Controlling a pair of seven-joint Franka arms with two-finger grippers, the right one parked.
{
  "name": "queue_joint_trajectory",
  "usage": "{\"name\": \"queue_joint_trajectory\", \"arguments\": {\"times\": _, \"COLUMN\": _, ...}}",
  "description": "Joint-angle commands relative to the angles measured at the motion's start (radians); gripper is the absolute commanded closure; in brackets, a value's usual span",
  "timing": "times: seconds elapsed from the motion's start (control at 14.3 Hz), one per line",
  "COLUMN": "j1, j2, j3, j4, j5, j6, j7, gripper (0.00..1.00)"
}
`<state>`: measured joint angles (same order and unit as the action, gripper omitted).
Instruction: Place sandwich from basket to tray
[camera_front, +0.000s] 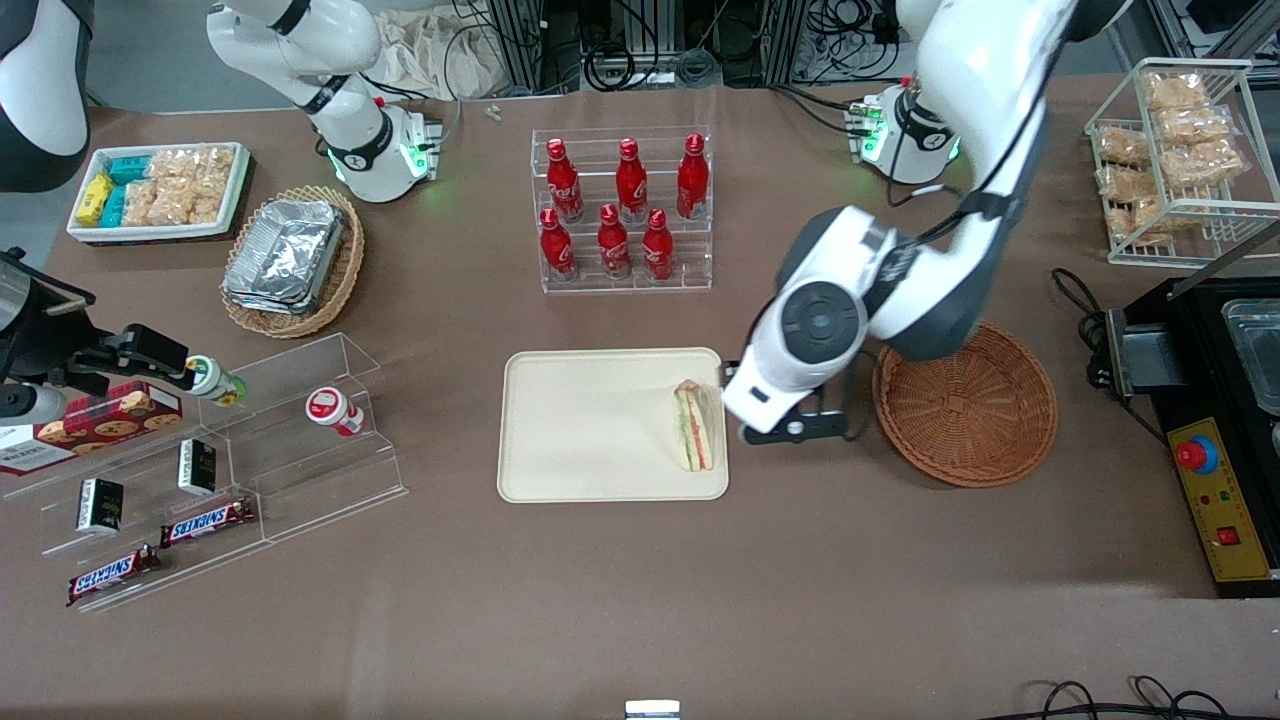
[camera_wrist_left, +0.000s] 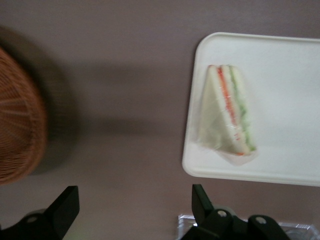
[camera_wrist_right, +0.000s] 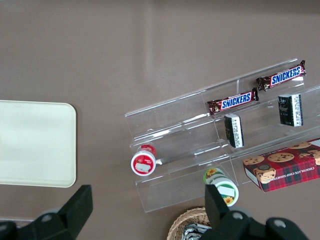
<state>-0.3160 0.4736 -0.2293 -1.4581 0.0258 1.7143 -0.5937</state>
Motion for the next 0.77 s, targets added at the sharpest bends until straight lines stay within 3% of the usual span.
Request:
{"name": "queue_joint_trajectory", "arguments": {"times": 0.0, "j1": 0.098, "j2": -0.09, "j3": -0.007, "j4": -0.051, "j5": 0.009, "j6": -0.073, "j7": 0.106, "gripper": 0.0}}
{"name": "queue_joint_trajectory", "arguments": {"times": 0.28, "j1": 0.274, "j2": -0.174, "j3": -0.005, "j4": -0.051, "j5": 0.014, "j6": -0.154, "j7": 0.401, "gripper": 0.0}}
{"name": "queue_joint_trajectory", "arguments": {"times": 0.7, "j1": 0.402, "j2": -0.273, "j3": -0.005, "j4": -0.041, "j5": 0.085, "j6": -0.199, "j7": 0.443, "gripper": 0.0}}
